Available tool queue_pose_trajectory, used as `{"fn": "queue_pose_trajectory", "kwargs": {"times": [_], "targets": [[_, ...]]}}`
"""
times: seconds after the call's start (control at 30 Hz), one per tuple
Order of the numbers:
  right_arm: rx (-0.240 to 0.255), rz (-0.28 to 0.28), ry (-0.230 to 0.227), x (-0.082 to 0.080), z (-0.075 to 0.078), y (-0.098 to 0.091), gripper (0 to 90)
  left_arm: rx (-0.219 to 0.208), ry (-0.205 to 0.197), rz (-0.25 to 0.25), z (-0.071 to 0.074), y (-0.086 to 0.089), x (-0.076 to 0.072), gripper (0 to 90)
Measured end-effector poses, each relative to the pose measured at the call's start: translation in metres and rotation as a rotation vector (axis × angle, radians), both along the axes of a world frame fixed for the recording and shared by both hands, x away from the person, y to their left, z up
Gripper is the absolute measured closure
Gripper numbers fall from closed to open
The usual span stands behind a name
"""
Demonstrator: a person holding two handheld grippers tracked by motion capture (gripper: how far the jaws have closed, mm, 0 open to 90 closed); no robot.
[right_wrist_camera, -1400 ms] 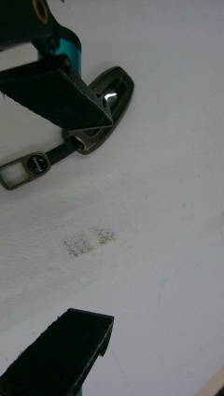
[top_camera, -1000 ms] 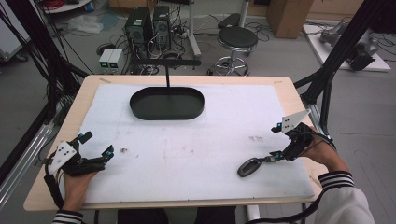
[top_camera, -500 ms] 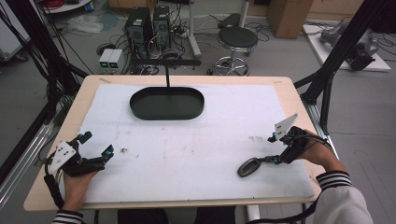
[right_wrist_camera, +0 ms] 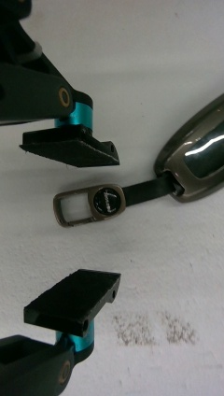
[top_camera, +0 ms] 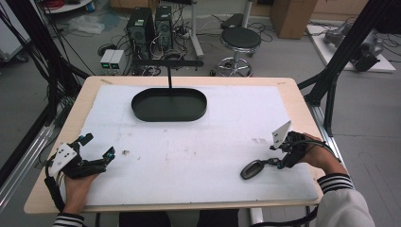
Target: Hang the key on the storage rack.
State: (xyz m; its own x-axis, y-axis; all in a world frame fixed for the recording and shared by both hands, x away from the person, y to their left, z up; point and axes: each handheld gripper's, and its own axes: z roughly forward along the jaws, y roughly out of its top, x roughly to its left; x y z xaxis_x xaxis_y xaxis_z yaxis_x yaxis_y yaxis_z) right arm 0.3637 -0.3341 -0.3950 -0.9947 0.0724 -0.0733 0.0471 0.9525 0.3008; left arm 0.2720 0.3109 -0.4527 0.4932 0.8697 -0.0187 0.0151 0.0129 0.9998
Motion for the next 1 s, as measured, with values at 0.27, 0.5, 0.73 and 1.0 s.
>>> {"fn": "queue_pose_trajectory", "kwargs": {"times": [0.27, 0.5, 0.73, 1.0], "targets": [[-0.065, 0.014, 0.014, -0.001, -0.005, 0.007, 42.0, -0.002, 0.001, -0.002, 0.000, 0.000, 0.000, 1.7], [-0.089, 0.037, 0.026, -0.002, -0.006, 0.009, 50.3, -0.008, 0.003, -0.002, 0.000, 0.001, 0.000, 1.7], [-0.108, 0.057, 0.037, 0.000, -0.008, 0.012, 55.8, -0.007, 0.003, -0.002, 0.000, 0.001, 0.000, 1.7], [-0.118, 0.054, 0.038, -0.001, -0.009, 0.014, 57.9, -0.009, 0.003, -0.001, 0.000, 0.001, 0.000, 1.7]]}}
